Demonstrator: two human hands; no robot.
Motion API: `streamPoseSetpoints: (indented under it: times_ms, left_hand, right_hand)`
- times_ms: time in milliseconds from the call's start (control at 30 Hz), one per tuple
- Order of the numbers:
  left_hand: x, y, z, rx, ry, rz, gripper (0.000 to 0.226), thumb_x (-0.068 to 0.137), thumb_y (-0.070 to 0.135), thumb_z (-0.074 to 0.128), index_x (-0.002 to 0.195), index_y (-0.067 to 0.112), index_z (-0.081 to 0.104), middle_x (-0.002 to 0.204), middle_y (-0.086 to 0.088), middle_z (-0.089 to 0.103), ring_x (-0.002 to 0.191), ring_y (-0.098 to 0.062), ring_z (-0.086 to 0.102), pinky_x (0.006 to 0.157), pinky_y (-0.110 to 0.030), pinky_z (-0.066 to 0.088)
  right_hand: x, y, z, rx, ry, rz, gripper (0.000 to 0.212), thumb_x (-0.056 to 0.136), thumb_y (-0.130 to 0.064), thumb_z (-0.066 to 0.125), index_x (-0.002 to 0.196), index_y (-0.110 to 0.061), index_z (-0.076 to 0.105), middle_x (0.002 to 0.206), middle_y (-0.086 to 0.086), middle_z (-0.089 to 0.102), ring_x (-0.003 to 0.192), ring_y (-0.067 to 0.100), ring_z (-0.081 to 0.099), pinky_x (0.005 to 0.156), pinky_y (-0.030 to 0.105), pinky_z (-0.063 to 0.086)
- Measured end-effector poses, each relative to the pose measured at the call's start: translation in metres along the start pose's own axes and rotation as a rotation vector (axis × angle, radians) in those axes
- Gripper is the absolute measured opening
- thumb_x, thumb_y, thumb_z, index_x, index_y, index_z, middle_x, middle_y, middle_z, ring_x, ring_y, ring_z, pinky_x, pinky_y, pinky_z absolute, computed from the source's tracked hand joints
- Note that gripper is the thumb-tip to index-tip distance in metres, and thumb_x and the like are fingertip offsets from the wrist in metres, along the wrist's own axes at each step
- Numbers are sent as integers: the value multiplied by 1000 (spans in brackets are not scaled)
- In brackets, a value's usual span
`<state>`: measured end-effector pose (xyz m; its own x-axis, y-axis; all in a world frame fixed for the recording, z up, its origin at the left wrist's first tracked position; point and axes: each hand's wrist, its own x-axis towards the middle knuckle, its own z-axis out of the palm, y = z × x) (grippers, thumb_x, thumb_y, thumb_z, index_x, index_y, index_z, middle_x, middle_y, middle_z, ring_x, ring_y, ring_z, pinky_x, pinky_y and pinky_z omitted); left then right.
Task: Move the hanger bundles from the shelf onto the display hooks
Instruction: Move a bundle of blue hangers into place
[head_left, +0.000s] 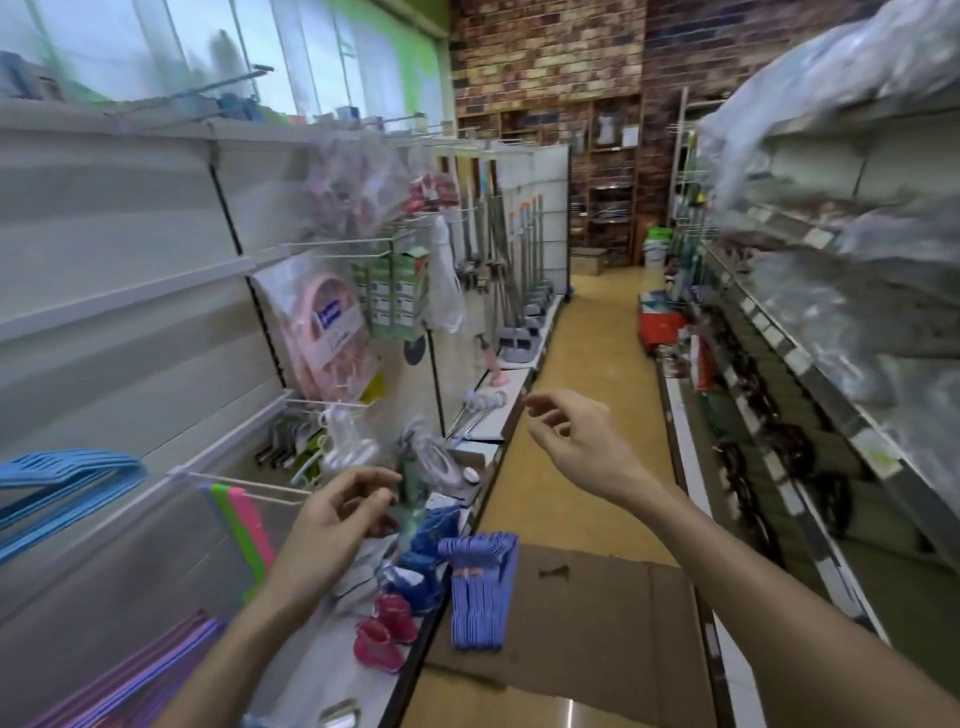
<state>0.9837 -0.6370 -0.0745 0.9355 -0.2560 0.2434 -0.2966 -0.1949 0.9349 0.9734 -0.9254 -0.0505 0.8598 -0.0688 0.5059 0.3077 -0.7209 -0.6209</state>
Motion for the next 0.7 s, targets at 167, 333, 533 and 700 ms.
streamPoseSetpoints:
  times_ms: [167, 333, 533, 700]
  left_hand:
    - [35, -12, 24, 66, -79, 4, 13, 96, 3, 57, 101, 9, 68, 93, -7, 72, 76, -11, 68, 69, -20, 55]
    - [83, -33, 39, 65, -117, -39, 15, 96, 7, 58, 101, 15, 69, 91, -7, 70, 75, -15, 68, 72, -29, 57]
    - [175, -51, 53, 58, -178, -14, 17, 97, 10, 56, 101, 21, 68, 91, 3, 72, 79, -9, 69, 69, -20, 54]
    - [265, -79, 66, 55, -252, -21, 18, 98, 11, 54, 104, 23, 67, 92, 1, 71, 84, -14, 69, 73, -24, 56]
  right_hand:
    - [9, 30, -4, -25, 2, 90, 25, 96, -20, 60, 120, -18, 64, 107, -5, 65, 95, 8, 62, 85, 33, 55]
    - [30, 63, 2, -50, -25, 175, 26, 97, -22, 58, 123, -17, 63, 110, -4, 65, 98, 9, 62, 86, 33, 55]
    - [87, 107, 22, -94, -24, 244, 30, 98, -25, 57, 127, -19, 60, 112, -6, 64, 99, 4, 60, 84, 26, 53]
    - [146, 147, 48, -105, -14, 325, 31, 99, -24, 57, 129, -18, 60, 114, -5, 63, 100, 4, 59, 86, 26, 54]
